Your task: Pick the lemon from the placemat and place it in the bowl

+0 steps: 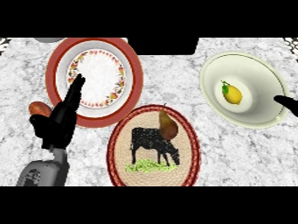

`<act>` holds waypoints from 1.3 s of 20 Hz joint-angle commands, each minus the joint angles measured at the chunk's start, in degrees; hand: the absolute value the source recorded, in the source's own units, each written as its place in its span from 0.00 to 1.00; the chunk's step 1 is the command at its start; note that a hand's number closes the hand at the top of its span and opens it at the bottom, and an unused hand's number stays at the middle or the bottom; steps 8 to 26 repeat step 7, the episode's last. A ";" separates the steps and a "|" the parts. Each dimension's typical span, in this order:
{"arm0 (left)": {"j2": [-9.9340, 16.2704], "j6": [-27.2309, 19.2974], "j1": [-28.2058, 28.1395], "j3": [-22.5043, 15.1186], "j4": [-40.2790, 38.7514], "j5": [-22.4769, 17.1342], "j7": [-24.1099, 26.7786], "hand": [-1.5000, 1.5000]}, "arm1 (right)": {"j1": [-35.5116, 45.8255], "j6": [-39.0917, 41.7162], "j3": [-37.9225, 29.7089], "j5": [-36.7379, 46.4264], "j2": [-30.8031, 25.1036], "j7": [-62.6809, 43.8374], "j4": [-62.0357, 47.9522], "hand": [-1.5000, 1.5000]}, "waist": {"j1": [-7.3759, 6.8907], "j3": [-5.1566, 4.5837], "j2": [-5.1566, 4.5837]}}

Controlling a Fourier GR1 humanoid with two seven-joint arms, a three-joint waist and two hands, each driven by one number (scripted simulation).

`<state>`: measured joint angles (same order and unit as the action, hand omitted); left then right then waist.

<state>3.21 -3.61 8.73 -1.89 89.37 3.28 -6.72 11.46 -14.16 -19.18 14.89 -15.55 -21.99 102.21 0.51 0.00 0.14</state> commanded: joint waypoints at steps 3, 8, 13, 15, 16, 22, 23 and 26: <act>0.11 0.66 1.82 0.60 -2.65 0.40 0.70 0.50 | -7.23 4.57 -1.05 -5.47 0.94 4.57 4.26 0.00 | -0.27 0.00 -0.11; 0.06 1.23 -1.07 0.36 -0.60 0.38 2.84 0.50 | -10.44 4.61 -1.98 -5.32 2.62 10.68 1.02 0.00 | -0.46 0.01 -0.12; 0.06 1.23 -1.07 0.36 -0.60 0.38 2.84 0.50 | -10.44 4.61 -1.98 -5.32 2.62 10.68 1.02 0.00 | -0.46 0.01 -0.12; 0.06 1.23 -1.07 0.36 -0.60 0.38 2.84 0.50 | -10.44 4.61 -1.98 -5.32 2.62 10.68 1.02 0.00 | -0.46 0.01 -0.12; 0.06 1.23 -1.07 0.36 -0.60 0.38 2.84 0.50 | -10.44 4.61 -1.98 -5.32 2.62 10.68 1.02 0.00 | -0.46 0.01 -0.12; 0.06 1.23 -1.07 0.36 -0.60 0.38 2.84 0.50 | -10.44 4.61 -1.98 -5.32 2.62 10.68 1.02 0.00 | -0.46 0.01 -0.12; 0.06 1.23 -1.07 0.36 -0.60 0.38 2.84 0.50 | -10.44 4.61 -1.98 -5.32 2.62 10.68 1.02 0.00 | -0.46 0.01 -0.12; 0.06 1.23 -1.07 0.36 -0.60 0.38 2.84 0.50 | -10.44 4.61 -1.98 -5.32 2.62 10.68 1.02 0.00 | -0.46 0.01 -0.12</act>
